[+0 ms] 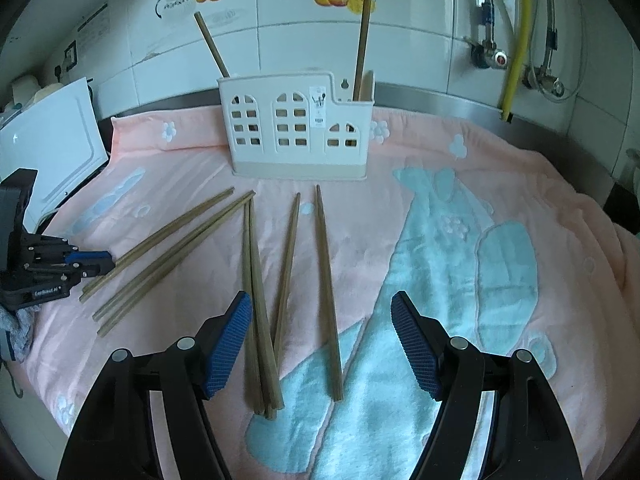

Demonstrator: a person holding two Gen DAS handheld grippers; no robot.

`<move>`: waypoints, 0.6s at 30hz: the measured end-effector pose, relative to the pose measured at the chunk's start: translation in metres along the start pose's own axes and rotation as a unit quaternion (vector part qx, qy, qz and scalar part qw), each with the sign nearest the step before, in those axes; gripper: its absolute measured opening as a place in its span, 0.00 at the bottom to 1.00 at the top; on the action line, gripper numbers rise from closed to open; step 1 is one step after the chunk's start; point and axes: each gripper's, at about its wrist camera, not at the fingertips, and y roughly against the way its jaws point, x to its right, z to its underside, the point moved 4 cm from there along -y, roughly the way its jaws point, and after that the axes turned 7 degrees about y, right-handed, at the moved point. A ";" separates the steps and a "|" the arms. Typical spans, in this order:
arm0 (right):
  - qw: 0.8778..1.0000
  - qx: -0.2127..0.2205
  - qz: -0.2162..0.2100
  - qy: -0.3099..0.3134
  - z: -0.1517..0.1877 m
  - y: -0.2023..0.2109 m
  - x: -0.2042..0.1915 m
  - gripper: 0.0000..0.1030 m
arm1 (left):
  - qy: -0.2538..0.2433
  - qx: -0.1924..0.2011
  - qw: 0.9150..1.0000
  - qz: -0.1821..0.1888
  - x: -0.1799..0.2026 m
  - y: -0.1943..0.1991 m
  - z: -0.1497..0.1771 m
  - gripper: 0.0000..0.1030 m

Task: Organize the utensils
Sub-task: 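Close the left gripper on a chopstick while the right gripper grasps another chopstick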

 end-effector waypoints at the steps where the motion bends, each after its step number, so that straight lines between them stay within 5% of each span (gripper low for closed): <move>1: 1.000 -0.003 -0.001 -0.001 0.001 -0.002 0.000 0.66 | -0.010 0.008 1.000 -0.009 0.004 0.000 0.001 0.12; 8: 1.000 -0.021 -0.008 -0.013 0.009 -0.011 0.003 0.55 | 0.030 0.014 0.999 -0.008 -0.007 0.001 -0.001 0.07; 18: 0.998 -0.050 -0.028 -0.026 0.019 -0.032 0.005 0.27 | 0.071 0.023 0.997 -0.013 -0.009 0.000 -0.001 0.08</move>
